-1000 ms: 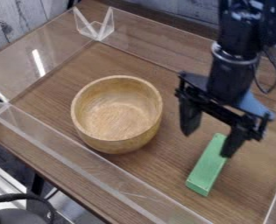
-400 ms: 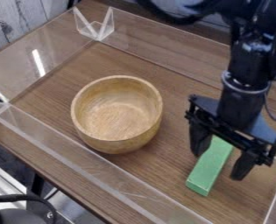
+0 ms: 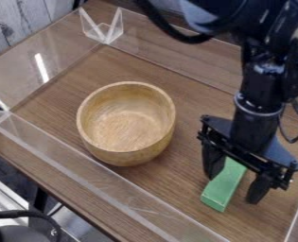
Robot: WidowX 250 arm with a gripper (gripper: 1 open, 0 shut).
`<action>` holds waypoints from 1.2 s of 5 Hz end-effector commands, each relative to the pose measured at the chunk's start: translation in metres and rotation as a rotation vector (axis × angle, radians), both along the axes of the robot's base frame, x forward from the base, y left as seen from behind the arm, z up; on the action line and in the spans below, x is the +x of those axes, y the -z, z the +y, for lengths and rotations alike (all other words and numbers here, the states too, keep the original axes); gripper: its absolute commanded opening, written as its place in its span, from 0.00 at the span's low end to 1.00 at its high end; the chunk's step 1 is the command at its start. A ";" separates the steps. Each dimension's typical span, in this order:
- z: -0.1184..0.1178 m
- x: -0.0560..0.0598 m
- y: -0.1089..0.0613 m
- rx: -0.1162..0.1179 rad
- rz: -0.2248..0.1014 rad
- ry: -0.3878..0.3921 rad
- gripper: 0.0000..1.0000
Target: Put the green block in the brown bowl
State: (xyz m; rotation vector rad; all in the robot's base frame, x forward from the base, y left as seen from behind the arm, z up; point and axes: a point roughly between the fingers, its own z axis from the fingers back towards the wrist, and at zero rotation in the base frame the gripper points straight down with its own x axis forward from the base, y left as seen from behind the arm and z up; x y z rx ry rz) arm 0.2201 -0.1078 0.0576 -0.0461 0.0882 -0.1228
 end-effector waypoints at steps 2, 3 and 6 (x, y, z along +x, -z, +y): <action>0.002 0.010 0.001 -0.058 -0.057 -0.033 1.00; 0.002 0.011 0.003 -0.080 -0.069 -0.048 1.00; 0.002 0.013 0.007 -0.118 -0.087 -0.075 1.00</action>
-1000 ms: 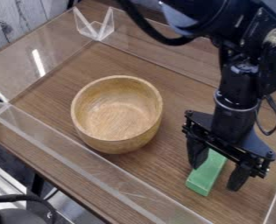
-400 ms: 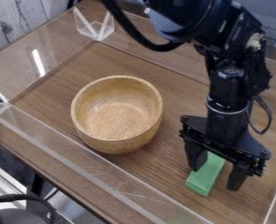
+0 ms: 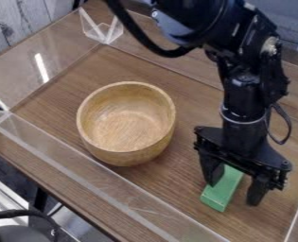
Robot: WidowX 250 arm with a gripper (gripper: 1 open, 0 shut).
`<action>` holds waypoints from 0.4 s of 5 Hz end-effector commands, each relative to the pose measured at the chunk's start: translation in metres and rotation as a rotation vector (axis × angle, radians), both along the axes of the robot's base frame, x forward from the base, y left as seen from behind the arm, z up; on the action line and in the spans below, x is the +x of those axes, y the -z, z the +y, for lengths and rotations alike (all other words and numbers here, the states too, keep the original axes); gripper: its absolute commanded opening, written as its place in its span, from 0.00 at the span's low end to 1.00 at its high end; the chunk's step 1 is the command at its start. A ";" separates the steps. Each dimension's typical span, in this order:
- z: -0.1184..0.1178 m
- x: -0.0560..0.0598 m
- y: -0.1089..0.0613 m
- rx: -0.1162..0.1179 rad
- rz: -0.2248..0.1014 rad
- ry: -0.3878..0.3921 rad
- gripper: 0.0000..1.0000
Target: Put the green block in the brown bowl
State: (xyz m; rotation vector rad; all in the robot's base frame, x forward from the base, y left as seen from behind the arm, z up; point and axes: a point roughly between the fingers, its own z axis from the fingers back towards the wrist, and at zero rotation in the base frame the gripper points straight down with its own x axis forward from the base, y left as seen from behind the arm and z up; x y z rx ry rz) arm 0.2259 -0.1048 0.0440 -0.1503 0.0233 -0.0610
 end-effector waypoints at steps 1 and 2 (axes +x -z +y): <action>-0.001 0.007 -0.005 -0.017 -0.032 -0.012 1.00; -0.001 0.007 -0.005 -0.021 -0.033 -0.015 1.00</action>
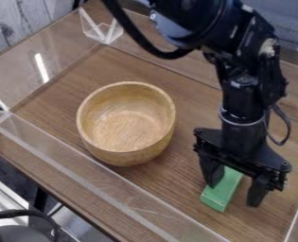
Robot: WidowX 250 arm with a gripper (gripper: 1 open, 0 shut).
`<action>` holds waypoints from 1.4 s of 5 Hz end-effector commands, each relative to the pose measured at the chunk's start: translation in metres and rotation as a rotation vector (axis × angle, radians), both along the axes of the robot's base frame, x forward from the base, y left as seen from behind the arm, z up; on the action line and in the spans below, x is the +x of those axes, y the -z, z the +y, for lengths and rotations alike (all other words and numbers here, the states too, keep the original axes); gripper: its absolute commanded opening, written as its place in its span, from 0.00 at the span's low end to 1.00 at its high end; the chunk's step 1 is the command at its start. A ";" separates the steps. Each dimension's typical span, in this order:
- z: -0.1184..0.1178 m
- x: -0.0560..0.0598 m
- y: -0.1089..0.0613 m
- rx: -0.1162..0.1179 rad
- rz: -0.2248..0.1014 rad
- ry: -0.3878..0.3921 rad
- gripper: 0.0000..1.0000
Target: Put the green block in the brown bowl
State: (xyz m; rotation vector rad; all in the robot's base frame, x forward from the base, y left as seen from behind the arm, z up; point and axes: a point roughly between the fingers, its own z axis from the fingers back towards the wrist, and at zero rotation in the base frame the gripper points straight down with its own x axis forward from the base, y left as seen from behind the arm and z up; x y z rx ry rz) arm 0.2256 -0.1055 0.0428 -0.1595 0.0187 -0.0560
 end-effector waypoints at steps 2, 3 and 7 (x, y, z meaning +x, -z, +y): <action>0.000 0.008 -0.004 -0.017 -0.029 -0.016 0.00; 0.001 0.008 -0.006 -0.017 -0.027 -0.013 0.00; 0.047 0.007 -0.091 -0.034 -0.131 -0.067 0.00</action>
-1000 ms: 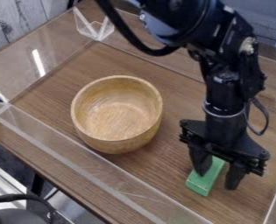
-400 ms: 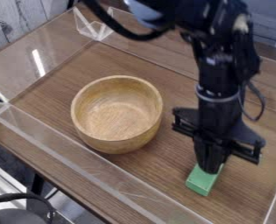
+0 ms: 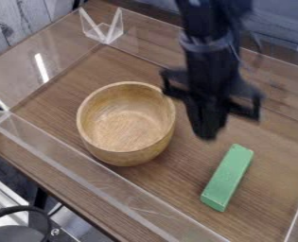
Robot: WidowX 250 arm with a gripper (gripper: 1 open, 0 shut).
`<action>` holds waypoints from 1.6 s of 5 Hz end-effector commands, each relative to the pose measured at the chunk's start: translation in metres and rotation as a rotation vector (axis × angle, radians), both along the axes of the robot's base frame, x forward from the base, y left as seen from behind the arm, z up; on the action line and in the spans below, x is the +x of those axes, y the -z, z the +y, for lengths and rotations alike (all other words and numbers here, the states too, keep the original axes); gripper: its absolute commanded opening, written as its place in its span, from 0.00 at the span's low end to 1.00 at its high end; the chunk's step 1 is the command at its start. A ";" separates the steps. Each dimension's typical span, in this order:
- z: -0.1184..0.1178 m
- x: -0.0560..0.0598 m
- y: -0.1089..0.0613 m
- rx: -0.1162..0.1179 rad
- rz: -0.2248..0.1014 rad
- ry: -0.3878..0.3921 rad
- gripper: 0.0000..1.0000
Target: Put the green block in the brown bowl
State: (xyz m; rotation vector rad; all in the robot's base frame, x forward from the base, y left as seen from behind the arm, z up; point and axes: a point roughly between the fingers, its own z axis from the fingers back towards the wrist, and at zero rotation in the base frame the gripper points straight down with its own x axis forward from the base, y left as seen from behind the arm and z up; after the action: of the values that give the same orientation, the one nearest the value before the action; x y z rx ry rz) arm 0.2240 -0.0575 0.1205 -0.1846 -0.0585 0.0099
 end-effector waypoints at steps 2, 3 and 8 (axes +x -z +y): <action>0.002 0.017 -0.007 0.001 -0.052 -0.013 0.00; -0.031 0.014 0.006 0.001 -0.038 0.032 0.00; 0.018 0.018 0.021 0.014 -0.011 -0.039 0.00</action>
State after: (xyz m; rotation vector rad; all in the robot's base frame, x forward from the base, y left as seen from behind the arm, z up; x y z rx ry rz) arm 0.2356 -0.0376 0.0850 -0.1637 -0.0111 0.0640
